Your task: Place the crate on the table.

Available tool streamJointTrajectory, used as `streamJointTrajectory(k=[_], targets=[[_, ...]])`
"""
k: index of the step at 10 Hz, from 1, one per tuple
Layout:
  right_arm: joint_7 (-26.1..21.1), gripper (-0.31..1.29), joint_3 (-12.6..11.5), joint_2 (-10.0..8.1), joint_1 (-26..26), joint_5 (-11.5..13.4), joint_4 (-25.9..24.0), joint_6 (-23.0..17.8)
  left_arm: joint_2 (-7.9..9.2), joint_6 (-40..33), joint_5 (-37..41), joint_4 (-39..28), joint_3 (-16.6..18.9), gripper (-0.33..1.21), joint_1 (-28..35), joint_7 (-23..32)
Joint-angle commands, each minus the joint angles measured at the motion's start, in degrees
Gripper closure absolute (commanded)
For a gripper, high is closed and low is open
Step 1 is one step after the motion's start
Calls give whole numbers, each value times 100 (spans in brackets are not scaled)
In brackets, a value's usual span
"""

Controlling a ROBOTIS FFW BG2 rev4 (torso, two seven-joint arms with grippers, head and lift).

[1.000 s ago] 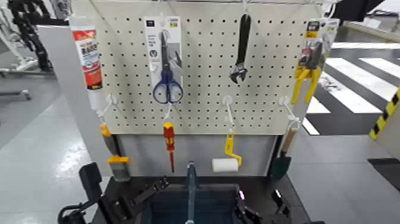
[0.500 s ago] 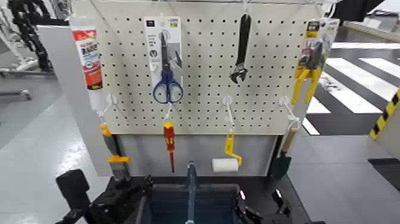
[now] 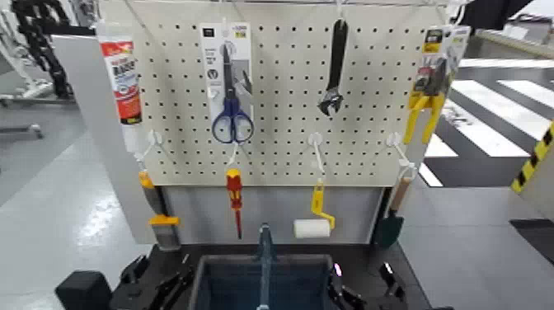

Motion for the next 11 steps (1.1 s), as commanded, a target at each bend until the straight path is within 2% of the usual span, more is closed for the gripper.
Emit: streamJointTrajectory(k=[1, 3, 11], targets=[[0, 14, -8, 0, 18, 1, -15, 0, -11, -881, -596, 188, -138, 32, 287, 345], [0, 14, -25, 0, 27, 9, -41, 0, -11, -1444, -842, 328, -270, 32, 418, 740], [9, 14, -43, -18, 18, 53, -76, 79, 42, -1672, -965, 416, -384, 32, 410, 942]])
